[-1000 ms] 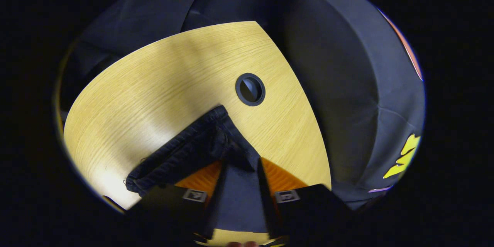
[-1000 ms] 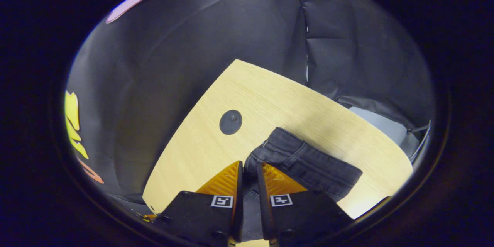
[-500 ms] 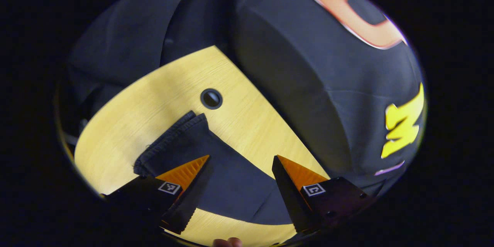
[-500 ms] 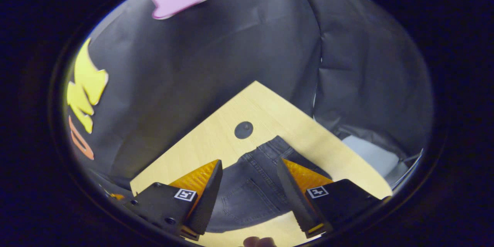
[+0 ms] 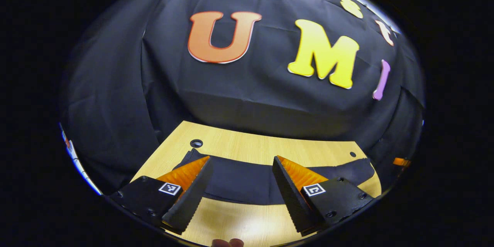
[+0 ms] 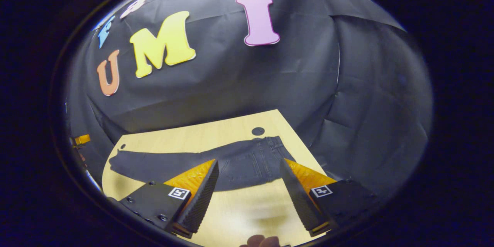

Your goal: Grasp the waist and the cuffs of the jeans and fold them to make the two legs overlap; first hold the waist and fold one-third of the jeans toward the cuffs, then hold the cuffs and fold the remaining one-third in the same direction to finish folding.

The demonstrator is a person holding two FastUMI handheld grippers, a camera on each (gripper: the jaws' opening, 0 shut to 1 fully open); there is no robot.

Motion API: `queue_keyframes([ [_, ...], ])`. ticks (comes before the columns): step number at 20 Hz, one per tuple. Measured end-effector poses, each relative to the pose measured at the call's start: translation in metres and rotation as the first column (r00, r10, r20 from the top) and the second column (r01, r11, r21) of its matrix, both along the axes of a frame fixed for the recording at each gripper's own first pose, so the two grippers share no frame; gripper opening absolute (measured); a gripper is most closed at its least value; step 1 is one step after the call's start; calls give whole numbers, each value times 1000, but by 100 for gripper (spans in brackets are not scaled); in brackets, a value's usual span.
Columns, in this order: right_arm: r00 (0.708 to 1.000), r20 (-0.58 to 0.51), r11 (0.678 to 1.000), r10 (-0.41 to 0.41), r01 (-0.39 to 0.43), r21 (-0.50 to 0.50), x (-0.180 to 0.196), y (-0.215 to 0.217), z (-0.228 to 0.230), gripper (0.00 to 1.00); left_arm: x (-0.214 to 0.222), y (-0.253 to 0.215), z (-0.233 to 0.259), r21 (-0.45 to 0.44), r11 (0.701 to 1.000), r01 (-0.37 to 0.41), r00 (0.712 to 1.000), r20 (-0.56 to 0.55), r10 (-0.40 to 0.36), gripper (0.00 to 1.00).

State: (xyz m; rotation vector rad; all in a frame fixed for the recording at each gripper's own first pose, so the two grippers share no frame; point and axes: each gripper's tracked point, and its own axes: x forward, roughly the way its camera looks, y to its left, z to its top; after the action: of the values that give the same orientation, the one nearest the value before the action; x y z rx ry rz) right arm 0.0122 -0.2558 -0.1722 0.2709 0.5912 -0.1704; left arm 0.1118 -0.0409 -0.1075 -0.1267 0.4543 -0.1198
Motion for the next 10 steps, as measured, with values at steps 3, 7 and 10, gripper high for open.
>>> queue_keyframes([
  [3,1000,0,1000,-13,13,-1,-21,5,-11,95,-35,-26,-9,-35,999,0,1000,-15,0,99],
  [7,994,-27,991,-108,110,80,-14,-25,-47,98,-46,-36,3,-35,999,-23,1000,6,24,99],
  [10,983,-56,976,-173,179,126,17,-52,-94,98,-47,-37,15,26,999,-32,999,40,31,99],
])
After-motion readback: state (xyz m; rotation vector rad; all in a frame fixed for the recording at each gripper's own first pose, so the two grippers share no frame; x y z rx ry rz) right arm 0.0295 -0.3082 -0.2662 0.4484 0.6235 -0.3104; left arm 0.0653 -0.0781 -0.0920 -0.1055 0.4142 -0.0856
